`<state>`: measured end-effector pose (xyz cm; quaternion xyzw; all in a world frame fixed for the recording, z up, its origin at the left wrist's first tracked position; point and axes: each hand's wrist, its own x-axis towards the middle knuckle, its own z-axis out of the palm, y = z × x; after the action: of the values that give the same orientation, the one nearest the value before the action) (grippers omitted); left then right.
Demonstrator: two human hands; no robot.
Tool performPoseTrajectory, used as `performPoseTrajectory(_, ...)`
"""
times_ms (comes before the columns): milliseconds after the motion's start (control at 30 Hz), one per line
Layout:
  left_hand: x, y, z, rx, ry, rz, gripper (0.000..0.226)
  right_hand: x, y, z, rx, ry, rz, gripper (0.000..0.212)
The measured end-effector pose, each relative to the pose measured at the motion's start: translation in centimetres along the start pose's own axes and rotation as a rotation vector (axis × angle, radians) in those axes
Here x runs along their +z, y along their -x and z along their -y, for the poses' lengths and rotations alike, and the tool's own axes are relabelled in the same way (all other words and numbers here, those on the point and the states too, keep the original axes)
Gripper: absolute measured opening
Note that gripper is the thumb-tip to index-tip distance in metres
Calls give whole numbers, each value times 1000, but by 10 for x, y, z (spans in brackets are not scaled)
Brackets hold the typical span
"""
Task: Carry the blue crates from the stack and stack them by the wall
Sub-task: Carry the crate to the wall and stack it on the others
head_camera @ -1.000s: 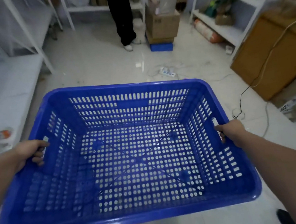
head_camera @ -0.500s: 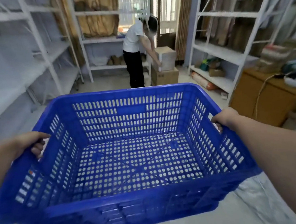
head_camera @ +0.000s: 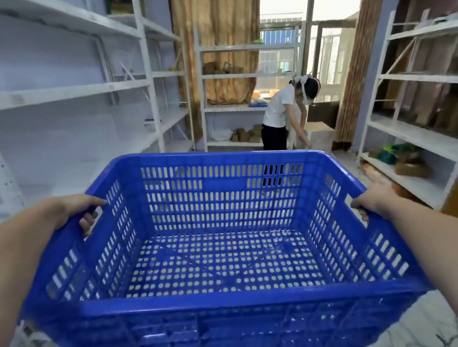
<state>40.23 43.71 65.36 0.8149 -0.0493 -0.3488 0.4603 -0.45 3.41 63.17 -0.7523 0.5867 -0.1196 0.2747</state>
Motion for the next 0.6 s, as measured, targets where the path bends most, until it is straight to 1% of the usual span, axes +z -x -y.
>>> performPoseTrajectory(133,-4,27,30,-53,46,-61,45,8,-21,13,-86,46,42,30)
performPoseTrajectory(233,-12,46,66,-106,120,-117,45,27,-37,28,-144,77,116,45)
performPoseTrajectory(333,-24,71,107,-167,185,-184,46,55,-31,51,-196,139,231,50)
performPoseTrajectory(400,-34,92,137,-211,227,-232,46,77,-21,70,-244,192,305,48)
performPoseTrajectory(500,-54,130,183,-265,299,-317,47,115,4,102,-350,281,358,42)
performPoseTrajectory(533,-62,145,198,-282,313,-349,47,129,14,112,-384,300,374,45)
performPoseTrajectory(600,-79,175,228,-310,330,-420,46,158,35,132,-458,366,421,61)
